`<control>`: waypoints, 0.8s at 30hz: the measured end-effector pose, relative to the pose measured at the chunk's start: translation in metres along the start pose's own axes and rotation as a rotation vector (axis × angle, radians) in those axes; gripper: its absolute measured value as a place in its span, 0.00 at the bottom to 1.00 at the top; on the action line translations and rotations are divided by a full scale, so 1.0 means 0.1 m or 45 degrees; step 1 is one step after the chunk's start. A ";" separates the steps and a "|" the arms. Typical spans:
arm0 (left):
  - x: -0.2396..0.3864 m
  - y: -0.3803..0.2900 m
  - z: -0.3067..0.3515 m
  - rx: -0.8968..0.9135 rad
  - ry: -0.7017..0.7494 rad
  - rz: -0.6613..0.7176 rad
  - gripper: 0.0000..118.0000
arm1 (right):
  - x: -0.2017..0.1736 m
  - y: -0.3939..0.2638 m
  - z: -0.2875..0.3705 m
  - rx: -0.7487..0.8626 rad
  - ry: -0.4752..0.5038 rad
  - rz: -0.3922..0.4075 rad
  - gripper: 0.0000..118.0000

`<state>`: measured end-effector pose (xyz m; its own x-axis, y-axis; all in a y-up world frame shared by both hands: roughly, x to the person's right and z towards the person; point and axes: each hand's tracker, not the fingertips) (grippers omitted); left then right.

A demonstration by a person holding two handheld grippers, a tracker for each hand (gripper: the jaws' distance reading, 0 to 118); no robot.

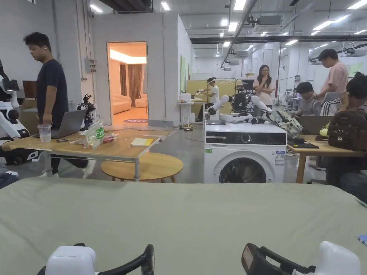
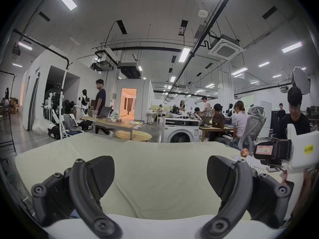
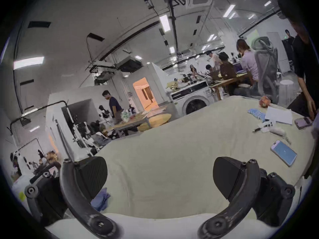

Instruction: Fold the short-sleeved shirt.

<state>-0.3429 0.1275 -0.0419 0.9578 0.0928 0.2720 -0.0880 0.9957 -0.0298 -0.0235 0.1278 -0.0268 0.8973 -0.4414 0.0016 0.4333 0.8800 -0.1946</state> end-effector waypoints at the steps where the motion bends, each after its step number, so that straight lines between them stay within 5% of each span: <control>1: 0.00 0.00 0.00 -0.001 -0.007 0.010 0.92 | 0.01 0.02 0.00 0.004 0.003 -0.021 1.00; 10: 0.04 0.01 0.00 -0.002 -0.030 0.011 0.92 | 0.02 0.01 0.01 -0.025 -0.011 0.019 1.00; 13: 0.06 0.00 -0.01 -0.009 -0.039 0.016 0.92 | 0.00 0.02 -0.04 -0.094 -0.083 -0.020 1.00; 18: 0.09 -0.01 -0.02 -0.022 -0.043 -0.012 0.92 | 0.04 0.03 -0.05 -0.132 0.000 -0.120 1.00; 24: 0.10 0.00 -0.02 -0.016 -0.053 -0.004 0.92 | 0.03 0.03 -0.04 -0.126 -0.013 -0.107 1.00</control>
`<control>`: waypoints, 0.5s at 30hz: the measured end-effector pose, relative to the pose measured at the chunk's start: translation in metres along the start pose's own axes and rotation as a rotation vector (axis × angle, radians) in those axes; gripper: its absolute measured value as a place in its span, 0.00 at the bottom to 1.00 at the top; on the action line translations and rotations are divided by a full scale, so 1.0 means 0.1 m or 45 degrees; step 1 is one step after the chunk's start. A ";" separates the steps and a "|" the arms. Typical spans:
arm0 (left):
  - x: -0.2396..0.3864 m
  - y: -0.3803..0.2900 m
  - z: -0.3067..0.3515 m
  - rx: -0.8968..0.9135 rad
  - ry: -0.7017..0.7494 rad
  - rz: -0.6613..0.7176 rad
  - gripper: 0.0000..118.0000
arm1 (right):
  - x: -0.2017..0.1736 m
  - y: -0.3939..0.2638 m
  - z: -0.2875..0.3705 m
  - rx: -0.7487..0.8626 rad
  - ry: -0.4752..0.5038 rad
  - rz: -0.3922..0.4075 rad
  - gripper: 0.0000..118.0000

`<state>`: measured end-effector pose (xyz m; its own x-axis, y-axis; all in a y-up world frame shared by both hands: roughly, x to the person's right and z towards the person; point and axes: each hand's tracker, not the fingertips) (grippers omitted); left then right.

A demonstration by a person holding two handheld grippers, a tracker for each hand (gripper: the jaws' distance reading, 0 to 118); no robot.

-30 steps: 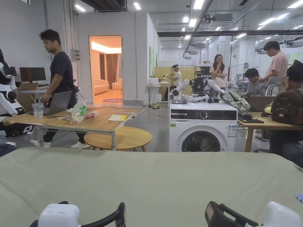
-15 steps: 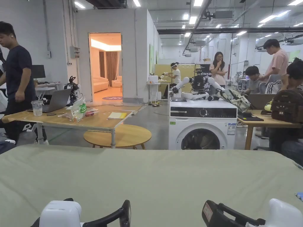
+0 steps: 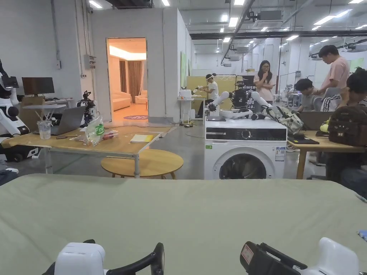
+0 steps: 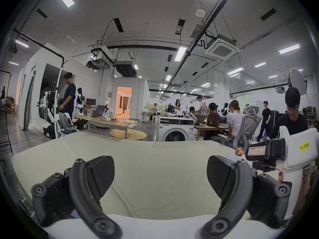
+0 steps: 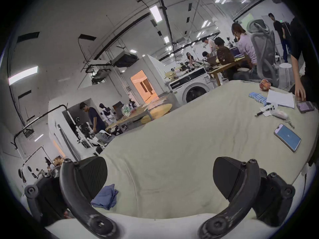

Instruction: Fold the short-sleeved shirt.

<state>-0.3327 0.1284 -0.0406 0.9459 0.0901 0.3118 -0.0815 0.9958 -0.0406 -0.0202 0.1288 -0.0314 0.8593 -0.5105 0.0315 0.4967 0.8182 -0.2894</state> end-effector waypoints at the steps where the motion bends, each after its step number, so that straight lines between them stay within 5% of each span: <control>1: 0.00 0.00 0.00 -0.001 -0.003 0.000 0.92 | 0.00 0.00 0.00 -0.002 -0.006 0.005 1.00; 8: 0.03 -0.02 -0.02 -0.012 -0.011 -0.006 0.92 | 0.00 -0.05 -0.06 -0.001 -0.122 -0.045 1.00; 15: 0.03 -0.02 -0.01 -0.012 -0.011 -0.015 0.92 | 0.04 -0.04 -0.03 0.023 -0.063 -0.037 1.00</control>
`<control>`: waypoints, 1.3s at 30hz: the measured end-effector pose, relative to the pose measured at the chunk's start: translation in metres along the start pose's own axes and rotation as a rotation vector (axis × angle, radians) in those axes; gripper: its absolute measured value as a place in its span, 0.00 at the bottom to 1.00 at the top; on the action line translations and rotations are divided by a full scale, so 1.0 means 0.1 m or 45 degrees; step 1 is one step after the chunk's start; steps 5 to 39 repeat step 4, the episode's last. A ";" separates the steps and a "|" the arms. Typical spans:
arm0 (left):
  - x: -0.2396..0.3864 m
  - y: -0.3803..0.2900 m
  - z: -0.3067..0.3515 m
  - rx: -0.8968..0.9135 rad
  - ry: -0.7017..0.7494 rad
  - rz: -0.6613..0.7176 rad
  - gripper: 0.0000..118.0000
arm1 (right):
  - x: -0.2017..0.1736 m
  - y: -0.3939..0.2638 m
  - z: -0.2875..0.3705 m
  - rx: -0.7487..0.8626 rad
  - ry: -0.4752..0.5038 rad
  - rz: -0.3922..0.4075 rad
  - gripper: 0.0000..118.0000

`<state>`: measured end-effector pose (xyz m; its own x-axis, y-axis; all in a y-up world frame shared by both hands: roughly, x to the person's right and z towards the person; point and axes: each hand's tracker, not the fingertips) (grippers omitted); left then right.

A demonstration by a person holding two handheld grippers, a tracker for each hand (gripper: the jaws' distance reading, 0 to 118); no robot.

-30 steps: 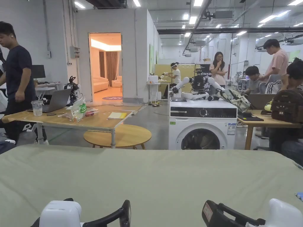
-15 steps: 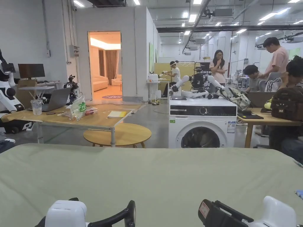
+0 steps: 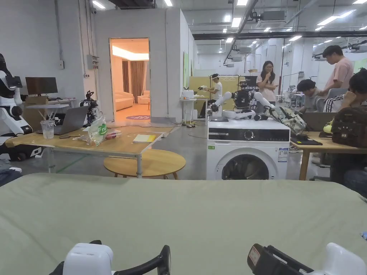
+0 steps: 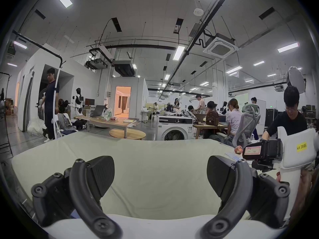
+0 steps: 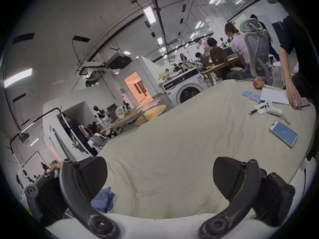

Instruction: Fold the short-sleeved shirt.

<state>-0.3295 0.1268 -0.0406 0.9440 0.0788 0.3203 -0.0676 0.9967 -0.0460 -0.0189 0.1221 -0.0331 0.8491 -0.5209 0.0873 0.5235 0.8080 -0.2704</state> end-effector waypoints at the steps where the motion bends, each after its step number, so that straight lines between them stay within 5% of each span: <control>1: 0.00 0.00 0.00 0.001 0.000 0.004 0.92 | 0.00 0.00 0.00 0.000 0.000 0.002 1.00; 4: -0.01 -0.01 -0.01 -0.003 -0.003 0.015 0.92 | 0.01 -0.02 0.01 0.009 0.018 0.065 1.00; 39: -0.01 -0.01 -0.01 -0.003 -0.003 0.015 0.92 | 0.01 -0.02 0.01 0.009 0.018 0.065 1.00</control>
